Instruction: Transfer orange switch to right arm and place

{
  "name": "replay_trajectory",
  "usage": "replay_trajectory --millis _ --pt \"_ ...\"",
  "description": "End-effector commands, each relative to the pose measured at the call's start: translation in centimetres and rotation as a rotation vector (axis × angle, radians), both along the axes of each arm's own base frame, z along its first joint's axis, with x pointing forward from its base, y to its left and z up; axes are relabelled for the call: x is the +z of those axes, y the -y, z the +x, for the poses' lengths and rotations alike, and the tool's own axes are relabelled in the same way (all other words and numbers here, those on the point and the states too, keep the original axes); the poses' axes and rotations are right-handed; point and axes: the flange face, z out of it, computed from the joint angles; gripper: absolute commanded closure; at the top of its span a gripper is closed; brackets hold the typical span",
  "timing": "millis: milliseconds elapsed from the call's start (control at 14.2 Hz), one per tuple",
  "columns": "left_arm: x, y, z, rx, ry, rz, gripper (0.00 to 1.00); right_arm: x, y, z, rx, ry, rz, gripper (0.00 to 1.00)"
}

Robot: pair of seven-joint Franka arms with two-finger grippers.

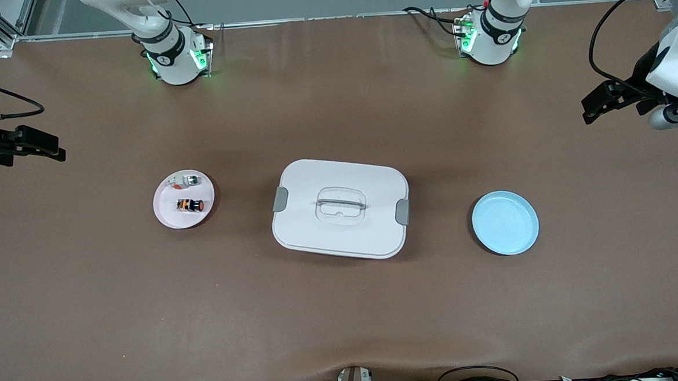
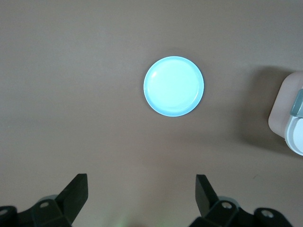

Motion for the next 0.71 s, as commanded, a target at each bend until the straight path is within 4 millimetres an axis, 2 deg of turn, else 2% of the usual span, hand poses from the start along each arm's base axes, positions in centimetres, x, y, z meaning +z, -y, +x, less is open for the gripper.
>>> replay_trajectory --millis 0,353,636 --pt "0.2 0.3 0.0 -0.027 0.001 -0.023 0.0 0.0 0.6 -1.8 -0.026 0.006 0.013 0.0" --pt "0.3 0.4 -0.2 -0.028 -0.001 -0.027 0.0 0.1 0.9 -3.2 -0.034 0.027 0.011 0.0" --pt "0.4 0.6 -0.2 -0.032 0.0 -0.029 0.0 0.4 1.0 -2.8 -0.026 0.06 0.012 0.0"
